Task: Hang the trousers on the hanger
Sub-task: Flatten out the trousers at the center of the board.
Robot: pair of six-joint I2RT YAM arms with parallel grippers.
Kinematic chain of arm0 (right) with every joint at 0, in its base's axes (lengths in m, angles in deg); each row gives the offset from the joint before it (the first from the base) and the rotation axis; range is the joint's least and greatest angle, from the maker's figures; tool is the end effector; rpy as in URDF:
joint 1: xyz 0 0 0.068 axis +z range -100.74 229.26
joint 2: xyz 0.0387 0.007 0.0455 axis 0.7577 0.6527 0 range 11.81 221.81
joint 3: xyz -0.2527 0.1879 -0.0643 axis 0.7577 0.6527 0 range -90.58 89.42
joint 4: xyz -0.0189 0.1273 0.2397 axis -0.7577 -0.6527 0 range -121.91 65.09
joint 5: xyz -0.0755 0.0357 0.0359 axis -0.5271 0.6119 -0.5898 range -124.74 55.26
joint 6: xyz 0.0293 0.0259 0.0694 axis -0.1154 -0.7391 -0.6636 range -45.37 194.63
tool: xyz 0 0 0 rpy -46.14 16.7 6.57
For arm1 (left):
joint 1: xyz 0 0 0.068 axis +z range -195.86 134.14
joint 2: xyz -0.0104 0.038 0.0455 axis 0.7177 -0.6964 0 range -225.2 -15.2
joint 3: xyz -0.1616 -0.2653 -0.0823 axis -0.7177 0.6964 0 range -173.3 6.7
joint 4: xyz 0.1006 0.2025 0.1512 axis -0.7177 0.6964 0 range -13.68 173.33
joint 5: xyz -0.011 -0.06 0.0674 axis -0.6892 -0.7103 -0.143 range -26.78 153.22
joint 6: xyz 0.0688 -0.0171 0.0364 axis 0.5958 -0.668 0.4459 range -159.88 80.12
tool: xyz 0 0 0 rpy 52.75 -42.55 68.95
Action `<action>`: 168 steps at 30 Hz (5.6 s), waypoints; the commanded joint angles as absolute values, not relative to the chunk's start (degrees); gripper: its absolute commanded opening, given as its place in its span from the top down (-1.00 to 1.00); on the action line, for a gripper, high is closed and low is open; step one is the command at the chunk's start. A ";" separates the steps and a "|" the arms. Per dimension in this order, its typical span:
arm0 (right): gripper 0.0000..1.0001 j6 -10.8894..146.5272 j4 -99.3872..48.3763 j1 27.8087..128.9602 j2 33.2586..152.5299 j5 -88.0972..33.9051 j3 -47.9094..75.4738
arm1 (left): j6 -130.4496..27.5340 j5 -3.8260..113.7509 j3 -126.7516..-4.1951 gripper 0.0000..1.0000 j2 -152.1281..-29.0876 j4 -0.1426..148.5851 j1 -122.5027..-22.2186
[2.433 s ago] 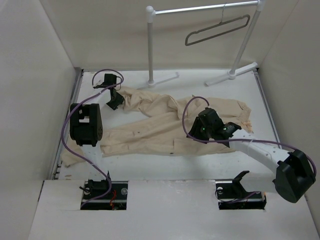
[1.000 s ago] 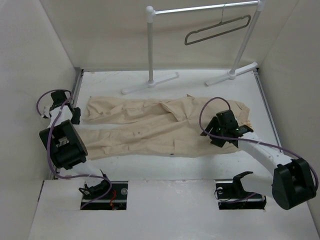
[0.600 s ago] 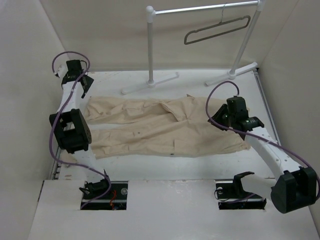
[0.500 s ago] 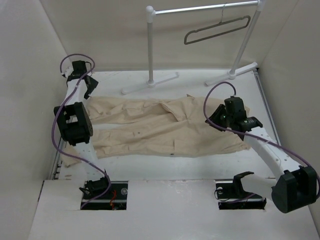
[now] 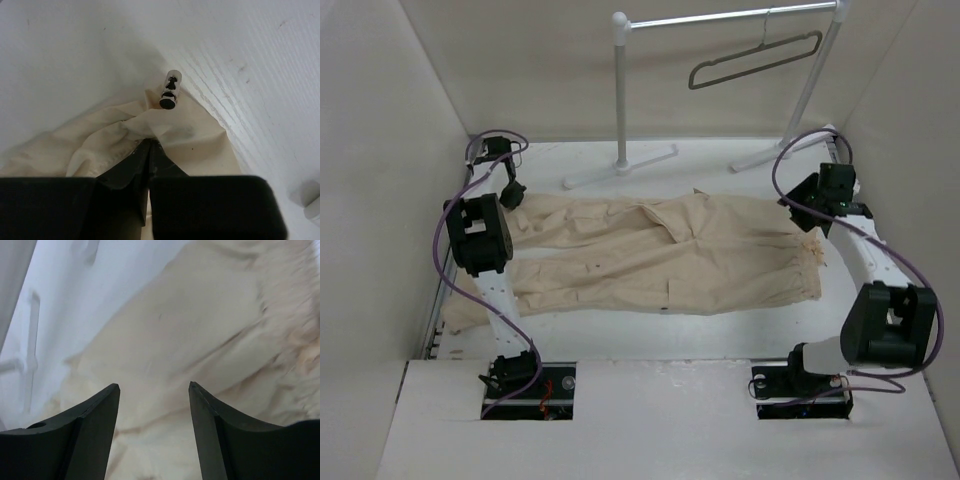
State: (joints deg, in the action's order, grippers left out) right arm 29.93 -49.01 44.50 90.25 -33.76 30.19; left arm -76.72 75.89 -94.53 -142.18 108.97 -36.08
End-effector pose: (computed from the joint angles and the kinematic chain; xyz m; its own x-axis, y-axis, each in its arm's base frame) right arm 0.3215 -0.0256 0.2956 -0.4361 0.7421 -0.5090 0.5310 0.6689 0.5202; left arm 0.5292 0.1066 0.1870 -0.5044 -0.6806 -0.5313 -0.7265 0.6671 -0.1648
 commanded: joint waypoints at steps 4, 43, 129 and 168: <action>-0.06 30.86 -45.12 35.96 103.20 -39.92 21.84 | -78.72 81.07 -96.57 1.00 -135.00 106.47 -34.48; -0.01 37.72 -54.35 32.25 126.24 -35.27 2.93 | -82.68 78.43 -110.66 0.20 -145.74 89.16 -33.60; 0.63 27.43 -43.02 41.46 102.08 -35.27 20.94 | -88.49 73.25 -72.82 0.21 -122.57 94.86 -31.40; -0.02 33.86 -52.51 34.27 125.89 -42.56 2.76 | -81.89 77.20 -92.62 0.16 -140.27 96.89 -35.80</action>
State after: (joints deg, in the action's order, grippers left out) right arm 34.32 -50.41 33.99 125.46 -42.22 6.22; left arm -82.36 76.76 -93.46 -139.45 96.38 -35.75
